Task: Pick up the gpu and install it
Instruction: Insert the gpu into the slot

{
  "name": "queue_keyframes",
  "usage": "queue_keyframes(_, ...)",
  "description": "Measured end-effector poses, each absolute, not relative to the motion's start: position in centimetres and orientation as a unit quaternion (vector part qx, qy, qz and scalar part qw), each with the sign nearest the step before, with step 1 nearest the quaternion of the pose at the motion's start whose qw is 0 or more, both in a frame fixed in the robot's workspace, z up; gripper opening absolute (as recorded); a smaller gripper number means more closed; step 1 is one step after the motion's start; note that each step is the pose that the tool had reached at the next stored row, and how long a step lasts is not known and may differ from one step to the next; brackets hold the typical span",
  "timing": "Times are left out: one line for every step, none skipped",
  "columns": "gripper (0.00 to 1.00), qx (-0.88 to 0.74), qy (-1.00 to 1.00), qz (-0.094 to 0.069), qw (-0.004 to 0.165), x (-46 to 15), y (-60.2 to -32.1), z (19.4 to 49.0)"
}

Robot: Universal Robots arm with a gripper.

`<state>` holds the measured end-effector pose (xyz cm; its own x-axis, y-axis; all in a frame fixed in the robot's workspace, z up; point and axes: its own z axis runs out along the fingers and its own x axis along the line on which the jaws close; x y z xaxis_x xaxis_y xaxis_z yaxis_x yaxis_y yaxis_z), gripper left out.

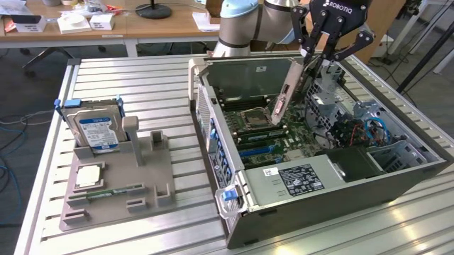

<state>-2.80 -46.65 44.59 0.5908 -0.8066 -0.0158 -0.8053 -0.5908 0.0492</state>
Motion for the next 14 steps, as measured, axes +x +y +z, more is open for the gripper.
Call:
queue_keyframes(0.26,0.892,-0.452,-0.018,0.018,-2.8,-46.65,44.59)
queue_keyframes(0.26,0.892,-0.452,-0.018,0.018,-2.8,-46.65,44.6)
queue_keyframes(0.26,0.892,-0.452,-0.018,0.018,-2.8,-46.65,44.6)
queue_keyframes(0.26,0.892,-0.452,-0.018,0.018,-2.8,-46.65,44.6)
queue_keyframes(0.26,0.892,-0.452,-0.018,0.018,-2.8,-46.65,44.59)
queue_keyframes(0.26,0.892,-0.452,-0.018,0.018,-2.8,-46.65,44.59)
queue_keyframes(0.26,0.892,-0.452,-0.018,0.018,-2.8,-46.65,44.6)
queue_keyframes(0.26,0.892,-0.452,-0.018,0.018,-2.8,-46.65,44.59)
queue_keyframes(0.26,0.892,-0.452,-0.018,0.018,-2.8,-46.65,44.59)
queue_keyframes(0.26,0.892,-0.452,-0.018,0.018,-2.8,-46.65,44.6)
queue_keyframes(0.26,0.892,-0.452,-0.018,0.018,-2.8,-46.65,44.59)
queue_keyframes(0.26,0.892,-0.452,-0.018,0.018,-2.8,-46.65,44.59)
queue_keyframes(0.26,0.892,-0.452,-0.018,0.018,-2.8,-46.65,44.59)
queue_keyframes(0.26,0.892,-0.452,-0.018,0.018,-2.8,-46.65,44.59)
